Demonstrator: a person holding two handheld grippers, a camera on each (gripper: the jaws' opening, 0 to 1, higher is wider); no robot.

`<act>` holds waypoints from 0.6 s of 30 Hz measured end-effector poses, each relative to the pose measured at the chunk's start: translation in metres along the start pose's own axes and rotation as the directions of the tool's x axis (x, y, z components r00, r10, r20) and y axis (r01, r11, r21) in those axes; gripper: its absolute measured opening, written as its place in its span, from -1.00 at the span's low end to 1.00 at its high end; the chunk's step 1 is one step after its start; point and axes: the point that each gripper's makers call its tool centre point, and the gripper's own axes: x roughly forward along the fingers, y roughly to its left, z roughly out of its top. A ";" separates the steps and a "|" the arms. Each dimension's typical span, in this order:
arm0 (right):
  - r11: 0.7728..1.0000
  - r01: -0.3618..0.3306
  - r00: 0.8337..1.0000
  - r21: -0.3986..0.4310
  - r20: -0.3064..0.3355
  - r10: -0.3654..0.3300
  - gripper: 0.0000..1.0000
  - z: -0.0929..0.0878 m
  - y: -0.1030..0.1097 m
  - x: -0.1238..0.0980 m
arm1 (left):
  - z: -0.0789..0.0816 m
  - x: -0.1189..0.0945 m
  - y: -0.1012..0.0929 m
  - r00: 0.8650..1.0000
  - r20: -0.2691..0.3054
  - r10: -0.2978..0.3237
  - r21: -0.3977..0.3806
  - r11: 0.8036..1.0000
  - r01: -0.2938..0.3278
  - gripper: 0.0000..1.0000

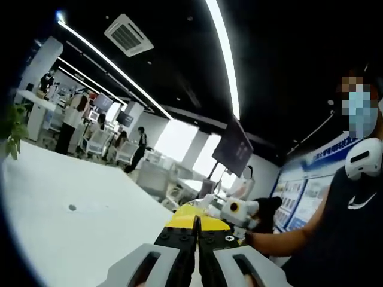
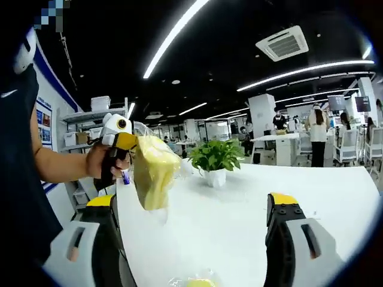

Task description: Compare the silicone blocks by pressing each to a similar depth, holding the contact briefly, and releasing to observe deformation and rebound differences across the visible hardness samples.

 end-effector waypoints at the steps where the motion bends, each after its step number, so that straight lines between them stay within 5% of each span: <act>1: 1.000 0.018 1.000 0.004 0.003 -0.018 0.93 -0.002 -0.005 -0.005 | 0.001 0.000 0.002 1.000 0.004 0.005 -0.007 1.000 -0.005 -1.00; 9: 0.988 0.154 0.987 -0.013 -0.039 -0.155 0.93 -0.030 -0.042 -0.053 | -0.006 0.000 0.018 0.999 -0.011 0.044 -0.072 0.996 -0.045 -1.00; 18: 0.957 0.290 0.953 -0.023 -0.087 -0.291 0.93 -0.081 -0.067 -0.101 | -0.009 -0.001 0.020 0.999 -0.016 0.049 -0.120 0.991 -0.051 -1.00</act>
